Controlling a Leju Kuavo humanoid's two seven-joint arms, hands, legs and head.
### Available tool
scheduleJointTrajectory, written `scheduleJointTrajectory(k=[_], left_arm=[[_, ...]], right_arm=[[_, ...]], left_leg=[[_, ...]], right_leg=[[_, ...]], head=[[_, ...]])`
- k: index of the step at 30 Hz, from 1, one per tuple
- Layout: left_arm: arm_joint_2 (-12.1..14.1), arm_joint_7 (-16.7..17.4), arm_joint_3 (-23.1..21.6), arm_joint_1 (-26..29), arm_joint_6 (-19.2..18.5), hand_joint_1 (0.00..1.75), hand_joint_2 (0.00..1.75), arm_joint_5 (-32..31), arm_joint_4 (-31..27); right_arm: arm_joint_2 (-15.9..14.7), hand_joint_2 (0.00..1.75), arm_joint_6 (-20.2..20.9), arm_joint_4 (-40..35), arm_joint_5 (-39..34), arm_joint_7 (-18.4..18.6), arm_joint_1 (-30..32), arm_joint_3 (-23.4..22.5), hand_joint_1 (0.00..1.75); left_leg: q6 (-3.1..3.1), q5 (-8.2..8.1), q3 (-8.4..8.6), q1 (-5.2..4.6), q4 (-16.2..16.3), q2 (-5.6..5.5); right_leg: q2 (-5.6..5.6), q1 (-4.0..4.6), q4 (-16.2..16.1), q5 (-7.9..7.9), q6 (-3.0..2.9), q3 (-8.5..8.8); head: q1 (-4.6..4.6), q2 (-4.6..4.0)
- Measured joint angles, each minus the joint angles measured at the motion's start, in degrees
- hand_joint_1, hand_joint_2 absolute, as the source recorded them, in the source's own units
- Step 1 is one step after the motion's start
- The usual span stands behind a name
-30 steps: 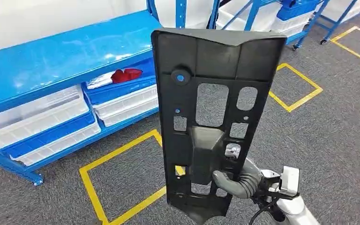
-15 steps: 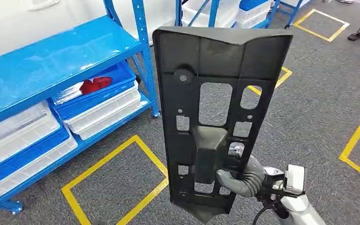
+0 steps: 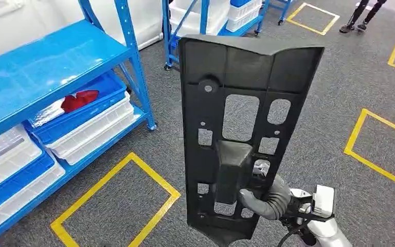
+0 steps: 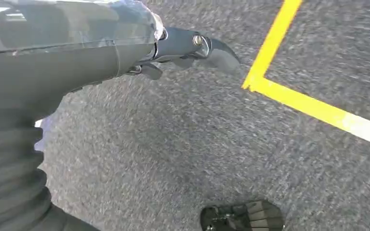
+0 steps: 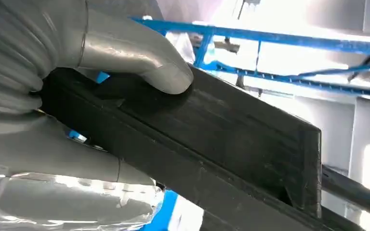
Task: Take the parts from the cabinet and place them on the table.
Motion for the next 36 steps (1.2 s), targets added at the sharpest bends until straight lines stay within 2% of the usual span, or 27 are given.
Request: scheduleJointTrajectory(k=[1, 2, 4, 5, 6, 7, 9, 10, 11, 12, 14, 15, 16, 19, 20, 21, 22, 23, 25, 26, 27, 28, 29, 30, 31, 35, 36], left_arm=[[-0.1, 0.0, 0.0, 0.0, 0.0, 0.00, 1.75, 0.0, 0.0], [-0.1, 0.0, 0.0, -0.1, 0.0, 0.00, 1.75, 0.0, 0.0], [-0.2, 0.0, 0.0, -0.2, 0.0, 0.00, 1.75, 0.0, 0.0], [-0.3, 0.0, 0.0, -0.4, 0.1, 0.00, 1.75, 0.0, 0.0], [-0.3, 0.1, 0.0, -0.5, 0.2, 0.00, 1.75, 0.0, 0.0], [-0.3, 0.1, 0.0, -0.5, 0.3, 0.00, 1.75, 0.0, 0.0], [-0.3, 0.4, 0.0, -0.2, 0.3, 0.00, 1.75, -0.1, 0.0], [-0.3, 0.5, 0.0, -0.1, 0.3, 0.00, 1.75, -0.2, 0.0], [-0.3, 0.7, 0.0, 0.0, 0.3, 0.00, 1.75, -0.2, 0.0], [-0.3, 0.8, 0.0, 0.1, 0.3, 0.00, 1.75, -0.3, 0.0], [-0.3, 0.8, 0.0, 0.0, 0.3, 0.00, 1.75, -0.4, 0.0], [-0.2, 0.8, 0.0, 0.0, 0.3, 0.00, 1.75, -0.4, 0.0], [-0.2, 0.8, 0.0, 0.1, 0.3, 0.00, 1.75, -0.4, 0.0], [-0.2, 0.9, -0.1, 0.0, 0.4, 0.00, 1.75, -0.6, 0.0], [-0.2, 0.9, -0.1, -0.1, 0.4, 0.00, 1.75, -0.6, 0.0], [-0.3, 0.9, -0.1, -0.2, 0.4, 0.00, 1.75, -0.6, 0.0], [-0.3, 0.8, -0.2, -0.3, 0.4, 0.00, 1.75, -0.6, 0.0], [-0.3, 0.8, -0.2, -0.2, 0.4, 0.00, 1.75, -0.6, 0.0], [-0.2, 0.9, -0.3, 0.1, 0.4, 0.00, 1.75, -0.8, 0.0], [-0.2, 0.9, -0.3, 0.1, 0.4, 0.00, 1.75, -0.8, 0.0], [-0.2, 0.9, -0.3, 0.1, 0.4, 0.00, 1.75, -0.8, 0.0], [-0.2, 0.8, -0.4, 0.1, 0.4, 0.00, 1.75, -0.9, 0.0], [-0.2, 0.8, -0.4, 0.1, 0.4, 0.00, 1.75, -0.9, 0.0], [-0.3, 0.8, -0.4, 0.1, 0.4, 0.00, 1.75, -0.9, 0.0], [-0.3, 0.8, -0.5, 0.1, 0.4, 0.00, 1.75, -0.9, 0.0], [-0.4, 0.8, -0.5, -0.1, 0.5, 0.00, 1.75, -0.9, 0.0], [-0.4, 0.8, -0.5, -0.2, 0.5, 0.00, 1.75, -0.9, 0.0]], right_arm=[[0.0, 1.75, 0.0, -0.1, 0.0, 0.1, 0.0, 0.0, 1.69], [0.0, 1.75, 0.0, -0.3, 0.0, 0.1, 0.1, -0.1, 1.69], [0.0, 1.75, 0.1, -0.4, 0.0, 0.1, 0.6, -0.5, 1.69], [0.0, 1.75, 0.3, -0.5, 0.0, 0.1, 0.8, -0.7, 1.69], [0.0, 1.75, 0.5, -0.7, 0.0, 0.1, 0.9, -1.0, 1.69], [0.0, 1.75, 0.7, -0.7, 0.0, 0.1, 0.8, -1.0, 1.69], [0.0, 1.75, 0.9, -0.7, 0.0, 0.1, 0.9, -1.2, 1.69], [0.0, 1.75, 0.9, -0.7, 0.0, 0.0, 1.1, -1.2, 1.69], [0.0, 1.75, 0.9, -0.7, 0.0, 0.0, 1.3, -1.3, 1.69], [0.0, 1.75, 0.8, -0.7, 0.0, 0.0, 1.5, -1.4, 1.69], [0.0, 1.75, 0.7, -1.0, 0.0, 0.0, 1.8, -1.4, 1.69], [0.0, 1.75, 0.6, -1.2, 0.1, 0.0, 1.9, -1.4, 1.69], [0.1, 1.75, 0.5, -1.4, 0.2, -0.1, 1.9, -1.4, 1.69], [0.1, 1.75, 0.1, -1.9, 0.6, 0.0, 2.7, -1.6, 1.69], [0.1, 1.75, 0.0, -2.2, 0.7, 0.0, 2.9, -1.8, 1.69], [0.1, 1.75, -0.1, -2.3, 0.7, 0.0, 3.2, -2.0, 1.69], [0.1, 1.75, -0.1, -2.5, 0.7, 0.0, 3.1, -2.2, 1.69], [0.2, 1.75, -0.1, -2.6, 0.7, 0.0, 3.0, -2.3, 1.69], [0.3, 1.75, -0.1, -2.6, 0.7, 0.0, 3.5, -2.3, 1.69], [0.3, 1.75, -0.1, -2.6, 0.7, 0.0, 4.0, -2.4, 1.69], [0.3, 1.75, -0.1, -2.8, 0.7, -0.1, 4.8, -2.6, 1.69], [0.3, 1.75, -0.1, -3.0, 0.8, -0.2, 5.2, -2.9, 1.69], [0.3, 1.75, -0.1, -3.2, 0.8, -0.2, 5.4, -3.1, 1.69], [0.3, 1.75, -0.1, -3.5, 0.8, -0.3, 5.5, -3.3, 1.69], [0.3, 1.75, -0.1, -3.7, 0.8, -0.3, 5.5, -3.5, 1.69], [0.2, 1.75, -0.1, -4.1, 0.8, -0.4, 6.0, -4.0, 1.69], [0.2, 1.75, -0.1, -4.3, 0.8, -0.4, 6.2, -4.1, 1.69]], left_leg=[[-0.37, -0.23, -0.04, -0.44, 0.1, 0.36], [-0.62, -0.28, 0.01, -0.37, 0.1, 0.67], [-1.10, -0.33, 0.36, -0.32, -0.3, 1.74], [-1.60, -0.63, 0.60, -0.57, -0.3, 1.90], [-1.84, -1.51, 0.39, -0.22, 0.7, -0.36], [-1.90, -3.27, -0.84, -0.15, 3.4, -2.15], [-2.12, -7.64, -5.37, -0.13, 13.0, -3.36], [-2.25, -8.68, -7.38, -0.13, 16.8, -3.44], [-2.32, -8.20, -8.20, -0.10, 18.0, -3.45], [-2.36, -6.30, -7.69, -0.03, 16.2, -3.48], [-2.37, -0.82, -4.06, 0.20, 7.5, -4.03], [-2.30, 1.41, -2.02, 0.51, 2.5, -6.08], [-2.12, 0.36, -1.36, 0.56, 1.0, -7.73], [-1.01, 0.32, -1.34, 0.12, 1.1, -6.55], [-0.54, 0.62, -1.20, 0.27, 0.6, -6.03], [-0.10, 0.91, -0.95, 0.47, 0.2, -5.24], [0.26, 0.95, -0.86, 0.42, 0.0, -4.79], [0.40, 0.94, -0.89, 0.30, 0.0, -4.15], [0.59, 0.79, -0.94, 0.03, 0.0, -2.79], [0.62, 0.74, -0.96, -0.02, 0.0, -2.18], [0.62, 0.64, -0.90, -0.07, 0.0, -1.59], [0.56, 0.53, -0.80, -0.13, 0.0, -1.02], [0.42, 0.42, -0.60, -0.16, 0.0, -0.45], [0.29, 0.27, -0.38, -0.21, 0.0, 0.04], [0.05, 0.12, -0.28, -0.44, 0.0, 0.54], [-1.24, -0.20, 0.39, -0.42, -0.5, 2.72], [-1.55, -0.77, 0.34, -0.33, -0.1, 2.26]], right_leg=[[-0.46, 0.60, -0.3, -0.18, -0.52, 0.15], [0.41, 0.64, -0.3, -0.13, -0.79, -0.05], [1.41, 0.77, -0.2, -0.19, -1.21, -0.25], [2.02, 0.33, -1.0, 0.19, -1.72, 0.22], [2.40, 0.11, -1.5, 0.41, -1.96, 0.52], [2.78, -0.05, -1.6, 0.46, -2.26, 0.56], [3.98, -0.03, -1.6, 0.41, -2.49, 0.55], [4.69, -0.02, -1.5, 0.40, -2.50, 0.55], [5.41, -0.04, -1.4, 0.40, -2.50, 0.59], [6.11, -0.09, -1.3, 0.36, -2.46, 0.66], [7.57, -0.25, -0.9, 0.10, -2.08, 0.78], [8.24, -0.30, -0.5, -0.16, -1.75, 0.63], [8.85, 0.08, 0.2, -0.37, -1.37, 0.20], [10.30, -0.50, -0.1, 0.12, -0.21, -0.41], [10.78, -0.48, -0.1, 0.17, 0.18, -0.44], [9.48, -0.59, 0.5, -0.31, 0.27, -0.48], [6.70, -0.31, 2.8, -2.00, 0.52, -1.67], [5.25, -0.36, 6.8, -4.15, 0.81, -3.61], [4.06, -0.64, 15.3, -7.61, 1.14, -7.80], [3.87, -0.73, 17.3, -7.87, 1.19, -8.75], [3.71, -0.75, 16.2, -6.67, 1.14, -8.13], [3.51, -0.72, 12.5, -4.56, 0.96, -6.13], [2.88, -0.57, 7.0, -2.13, 0.62, -3.11], [1.23, -0.25, 1.8, -0.27, 0.10, -0.14], [-0.86, 0.53, -0.2, -1.23, -0.62, 0.81], [1.58, 0.84, -0.9, -0.67, -1.59, 0.55], [2.16, -0.14, -1.7, -0.18, -2.01, 1.22]], head=[[0.00, -0.02], [0.00, -0.02], [0.00, -0.02], [0.00, -0.02], [0.00, -0.02], [0.00, 0.00], [0.00, 0.00], [0.00, -0.02], [0.00, 0.00], [0.00, -0.02], [0.00, 0.00], [0.00, 0.00], [0.00, -0.02], [0.00, -0.02], [0.00, 0.00], [0.00, -0.02], [0.00, -0.02], [0.00, 0.00], [0.00, 0.00], [0.00, 0.00], [0.00, 0.00], [0.00, 0.00], [0.00, -0.02], [0.00, -0.02], [0.00, -0.02], [0.00, 0.00], [-0.02, -0.02]])
